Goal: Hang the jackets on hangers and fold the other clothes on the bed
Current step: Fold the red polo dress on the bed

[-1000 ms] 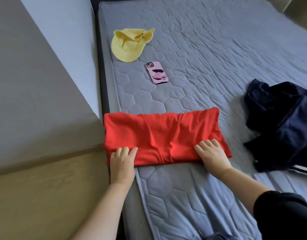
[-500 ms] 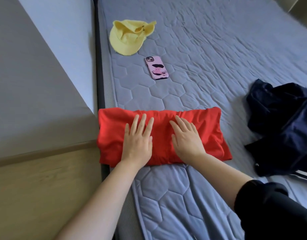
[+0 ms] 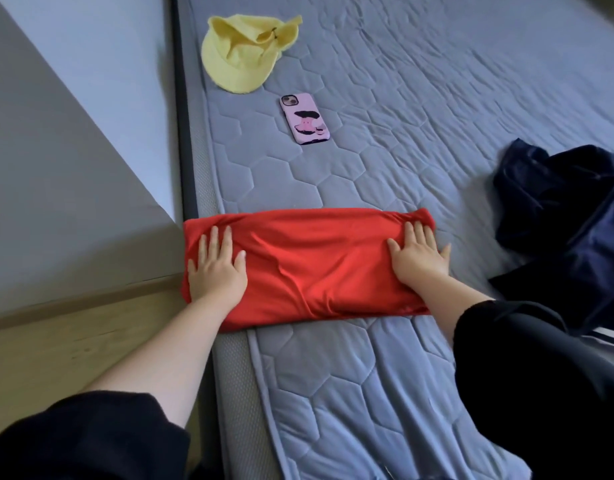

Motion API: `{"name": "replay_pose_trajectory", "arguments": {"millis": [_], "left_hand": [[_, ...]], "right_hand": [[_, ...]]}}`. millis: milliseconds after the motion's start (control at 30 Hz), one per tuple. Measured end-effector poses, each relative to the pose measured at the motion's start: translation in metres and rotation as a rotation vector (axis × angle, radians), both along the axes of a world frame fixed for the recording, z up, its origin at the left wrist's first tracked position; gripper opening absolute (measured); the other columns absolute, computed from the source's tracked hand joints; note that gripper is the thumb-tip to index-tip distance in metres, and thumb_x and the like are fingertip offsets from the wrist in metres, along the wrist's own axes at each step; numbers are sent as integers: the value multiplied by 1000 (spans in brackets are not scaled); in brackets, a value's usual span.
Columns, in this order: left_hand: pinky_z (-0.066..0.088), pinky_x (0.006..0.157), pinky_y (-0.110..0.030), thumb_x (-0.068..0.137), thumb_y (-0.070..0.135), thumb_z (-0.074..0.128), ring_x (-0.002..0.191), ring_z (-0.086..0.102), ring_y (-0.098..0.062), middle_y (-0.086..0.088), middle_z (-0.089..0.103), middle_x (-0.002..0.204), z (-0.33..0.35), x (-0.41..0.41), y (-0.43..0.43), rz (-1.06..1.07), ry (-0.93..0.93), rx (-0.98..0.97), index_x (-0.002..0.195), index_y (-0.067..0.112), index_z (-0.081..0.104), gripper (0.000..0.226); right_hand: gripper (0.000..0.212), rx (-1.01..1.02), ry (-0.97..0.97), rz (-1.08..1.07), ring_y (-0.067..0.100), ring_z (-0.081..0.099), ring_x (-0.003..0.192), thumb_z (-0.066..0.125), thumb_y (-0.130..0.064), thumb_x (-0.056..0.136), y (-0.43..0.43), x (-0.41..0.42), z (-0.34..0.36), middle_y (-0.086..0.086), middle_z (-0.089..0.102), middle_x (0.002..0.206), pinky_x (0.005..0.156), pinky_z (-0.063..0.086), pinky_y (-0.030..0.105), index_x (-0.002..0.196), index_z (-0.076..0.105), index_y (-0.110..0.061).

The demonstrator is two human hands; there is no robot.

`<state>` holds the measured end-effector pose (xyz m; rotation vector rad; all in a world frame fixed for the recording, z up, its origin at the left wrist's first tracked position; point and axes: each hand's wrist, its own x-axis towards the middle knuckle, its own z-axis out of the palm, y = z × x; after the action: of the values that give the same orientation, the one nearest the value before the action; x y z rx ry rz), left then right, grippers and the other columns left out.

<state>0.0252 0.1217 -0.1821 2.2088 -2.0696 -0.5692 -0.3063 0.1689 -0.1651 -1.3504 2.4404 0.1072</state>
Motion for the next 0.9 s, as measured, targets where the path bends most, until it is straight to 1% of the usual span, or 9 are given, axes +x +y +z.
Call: {"name": "replay_pose_trajectory", "arguments": {"millis": [100, 167, 333, 433, 500, 567, 633, 800, 900], "left_hand": [[9, 116, -55, 101, 47, 19, 148, -3, -19, 8, -5, 161, 9, 0, -1, 190, 23, 122, 152, 32, 0, 57], [7, 115, -58, 100, 46, 22, 148, -5, -23, 2, -5, 161, 18, -4, 1, 193, -52, 76, 153, 29, 2, 59], [15, 111, -61, 93, 36, 46, 147, 9, -31, -11, 17, 159, 29, -42, 46, -237, -10, -328, 151, 13, 23, 66], [19, 110, -59, 93, 39, 47, 146, 15, -31, -11, 19, 158, 14, -74, 87, -353, 7, -260, 151, 15, 22, 67], [14, 114, -54, 96, 45, 37, 148, 8, -27, -8, 10, 160, 4, -85, 96, -335, -29, -165, 153, 21, 12, 67], [10, 115, -51, 97, 46, 35, 148, 6, -25, -8, 6, 161, -1, -87, 96, -320, -22, -136, 153, 24, 8, 67], [10, 115, -51, 97, 46, 36, 148, 5, -26, -8, 4, 161, -1, -85, 95, -338, -2, -146, 153, 26, 5, 67], [11, 116, -46, 98, 42, 40, 148, 7, -27, -12, 1, 160, -2, -67, 98, -402, 89, -161, 146, 28, -9, 70], [11, 117, -41, 99, 39, 40, 148, 7, -26, -13, 0, 160, -3, -63, 96, -365, 129, -159, 147, 25, -6, 68]], "right_hand": [[76, -28, -106, -191, 24, -2, 148, 24, -61, 95, 6, -5, 1, 1, -3, 161, 116, 3, 54, 154, 2, -18], [80, -105, -176, -289, 27, 8, 147, 32, -63, 93, 8, -5, 3, 9, 9, 160, 115, 9, 52, 153, 5, -16], [62, -496, -339, -496, 35, 40, 129, 50, -45, 94, 24, -8, 15, 19, 46, 138, 106, 32, 42, 137, 39, -3], [30, -706, -217, -519, 32, 53, 106, 52, -36, 93, 53, -14, 20, 14, 59, 106, 89, 38, 36, 102, 58, -8], [34, -630, -192, -527, 29, 54, 86, 51, -45, 90, 71, -13, 20, 5, 58, 83, 75, 37, 33, 78, 56, -14], [46, -420, -230, -515, 26, 51, 74, 51, -56, 85, 82, -7, 17, 1, 56, 71, 69, 36, 31, 69, 55, -13], [46, -298, -260, -425, 24, 50, 69, 54, -54, 85, 86, -1, 14, -1, 53, 64, 64, 35, 31, 63, 52, -13], [44, -572, -216, -428, 28, 45, 63, 64, -32, 86, 85, -17, 20, 3, 42, 56, 59, 29, 33, 57, 38, -11], [41, -451, -239, -492, 29, 51, 66, 65, -32, 85, 83, -25, 18, 4, 48, 57, 60, 32, 32, 58, 44, -11]]}}
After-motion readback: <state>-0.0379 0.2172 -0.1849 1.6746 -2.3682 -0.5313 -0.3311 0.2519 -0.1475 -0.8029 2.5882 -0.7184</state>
